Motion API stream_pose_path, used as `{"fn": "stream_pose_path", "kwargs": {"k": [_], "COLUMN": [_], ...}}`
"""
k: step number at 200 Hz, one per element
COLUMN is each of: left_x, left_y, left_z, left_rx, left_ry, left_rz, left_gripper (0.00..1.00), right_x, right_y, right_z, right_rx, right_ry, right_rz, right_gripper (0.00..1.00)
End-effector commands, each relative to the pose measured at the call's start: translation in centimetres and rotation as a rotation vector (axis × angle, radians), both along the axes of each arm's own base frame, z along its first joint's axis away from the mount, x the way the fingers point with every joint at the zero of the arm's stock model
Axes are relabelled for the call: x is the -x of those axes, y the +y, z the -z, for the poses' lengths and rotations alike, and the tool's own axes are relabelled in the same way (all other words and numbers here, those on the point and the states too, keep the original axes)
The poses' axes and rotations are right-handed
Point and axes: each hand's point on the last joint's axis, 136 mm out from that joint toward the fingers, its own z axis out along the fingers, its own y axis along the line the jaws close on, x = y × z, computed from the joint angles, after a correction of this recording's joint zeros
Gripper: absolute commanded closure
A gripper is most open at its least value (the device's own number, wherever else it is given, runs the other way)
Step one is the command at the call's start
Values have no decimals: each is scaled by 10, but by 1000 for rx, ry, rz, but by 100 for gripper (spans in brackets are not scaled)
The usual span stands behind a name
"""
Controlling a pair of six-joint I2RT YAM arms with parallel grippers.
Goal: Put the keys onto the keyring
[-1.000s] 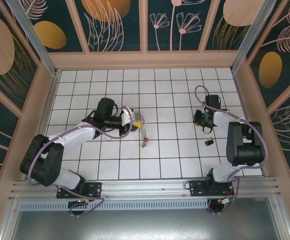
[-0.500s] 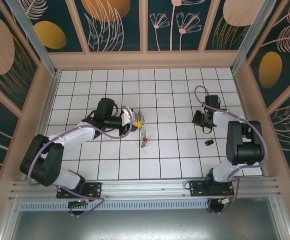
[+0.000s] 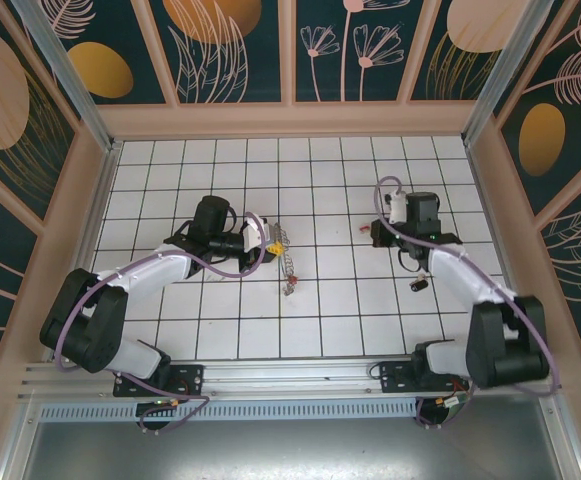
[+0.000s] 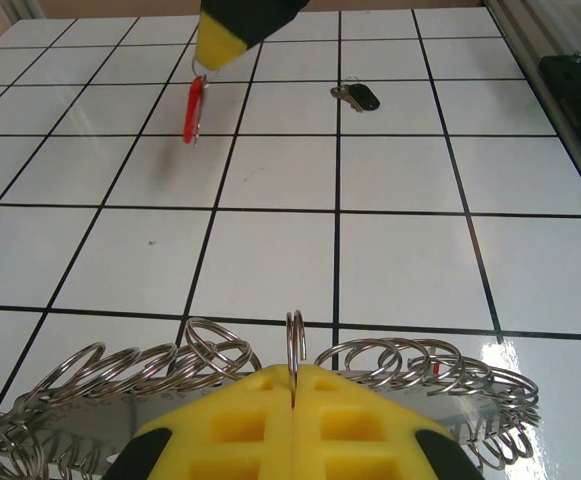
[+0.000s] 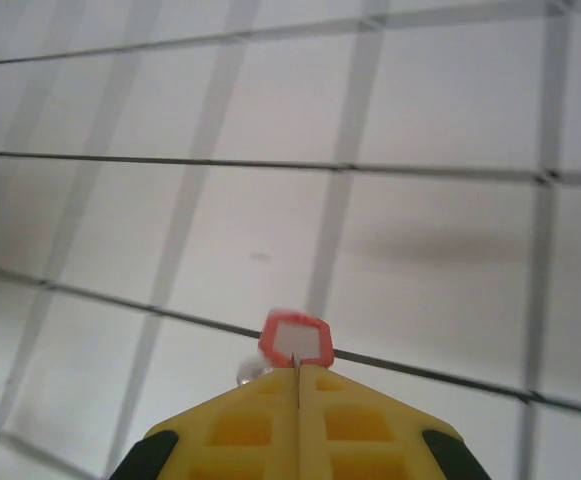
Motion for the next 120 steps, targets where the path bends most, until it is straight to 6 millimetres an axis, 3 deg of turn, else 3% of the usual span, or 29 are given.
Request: {"fn": "stream_pose_path", "kwargs": {"k": [1, 27, 53, 120], "left_x": [1, 2, 6, 12], "left_y": [-8, -8, -9, -11], "left_z": [-23, -28, -29, -30], "left_rx": [57, 67, 77, 109], "left_ry": [-62, -69, -65, -49], "left_rz": [52, 58, 71, 105], "left_gripper": [100, 100, 100, 100], "right_x": [25, 59, 78, 95], "right_y": [39, 62, 76, 113], "right_z": [-36, -60, -72, -76], "right_rx": [-79, -124, -127, -53], "right_ry": [-230, -406, -488, -585], "right_rz": [-291, -485, -585, -704], "right_gripper": [100, 100, 100, 100]}}
